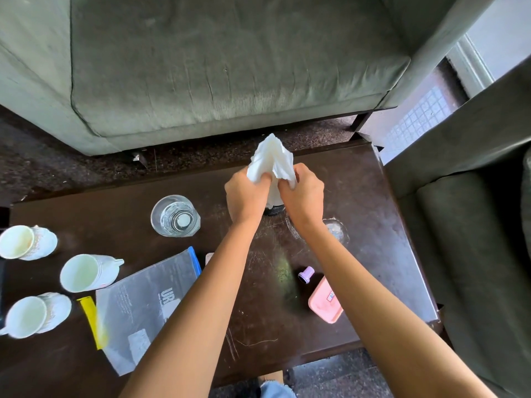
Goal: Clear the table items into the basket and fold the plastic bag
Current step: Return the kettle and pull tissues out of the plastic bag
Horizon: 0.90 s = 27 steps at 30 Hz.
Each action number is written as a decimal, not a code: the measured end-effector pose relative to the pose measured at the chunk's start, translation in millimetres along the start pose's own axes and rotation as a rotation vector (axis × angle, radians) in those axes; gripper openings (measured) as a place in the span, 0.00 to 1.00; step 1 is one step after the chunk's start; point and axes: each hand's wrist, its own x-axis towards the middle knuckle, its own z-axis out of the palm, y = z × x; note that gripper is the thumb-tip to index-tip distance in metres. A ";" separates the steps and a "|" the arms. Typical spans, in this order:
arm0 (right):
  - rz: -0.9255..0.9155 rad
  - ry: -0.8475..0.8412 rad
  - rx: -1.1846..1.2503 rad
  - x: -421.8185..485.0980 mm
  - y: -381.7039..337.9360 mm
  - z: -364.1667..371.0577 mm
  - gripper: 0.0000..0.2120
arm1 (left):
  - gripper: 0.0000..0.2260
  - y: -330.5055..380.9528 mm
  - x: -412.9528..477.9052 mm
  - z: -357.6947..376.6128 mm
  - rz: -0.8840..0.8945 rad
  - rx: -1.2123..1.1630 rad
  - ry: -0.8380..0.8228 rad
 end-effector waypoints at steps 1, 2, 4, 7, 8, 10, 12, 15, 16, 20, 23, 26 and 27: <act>-0.001 0.003 -0.029 -0.1 0.4 0.2 0.04 | 0.10 -1.2 -1.7 -0.3 0.007 0.036 0.012; -0.010 0.006 -0.055 0.0 0.8 0.7 0.03 | 0.09 -1.8 -3.6 -0.4 0.011 0.066 0.023; -0.030 0.006 -0.117 0.6 3.2 3.7 0.04 | 0.08 -3.3 -6.0 0.2 0.016 0.097 0.037; -0.034 -0.028 -0.208 0.7 7.7 9.5 0.04 | 0.08 -4.8 -6.9 0.5 0.046 0.167 0.037; -0.036 -0.036 -0.228 0.6 9.2 10.4 0.06 | 0.09 -4.9 -6.9 -0.8 0.058 0.175 0.042; -0.043 -0.025 -0.240 -0.8 10.3 8.7 0.07 | 0.08 -6.0 -6.5 -4.5 0.092 0.166 0.074; -0.064 0.015 -0.249 -3.2 9.9 4.8 0.07 | 0.06 -6.8 -6.5 -8.0 0.129 0.213 0.095; -0.098 0.034 -0.312 -6.4 9.0 1.7 0.04 | 0.05 -8.6 -6.9 -8.2 0.139 0.332 0.043; -0.109 0.025 -0.337 -7.2 8.6 1.8 0.04 | 0.05 -8.8 -7.2 -7.5 0.142 0.378 0.017; -0.135 -0.015 -0.361 -7.7 8.5 2.7 0.09 | 0.07 -10.5 -7.8 -4.5 0.169 0.447 -0.030; -0.184 0.088 -0.358 -7.9 4.0 -0.3 0.12 | 0.06 -10.8 -9.6 -6.6 0.226 0.377 0.042; -0.162 0.091 -0.359 -10.1 -4.2 -4.8 0.10 | 0.04 -11.0 -11.1 -8.1 0.303 0.381 0.073; -0.150 0.071 -0.372 -10.5 -5.4 -5.5 0.10 | 0.03 -11.2 -11.1 -7.8 0.318 0.389 0.058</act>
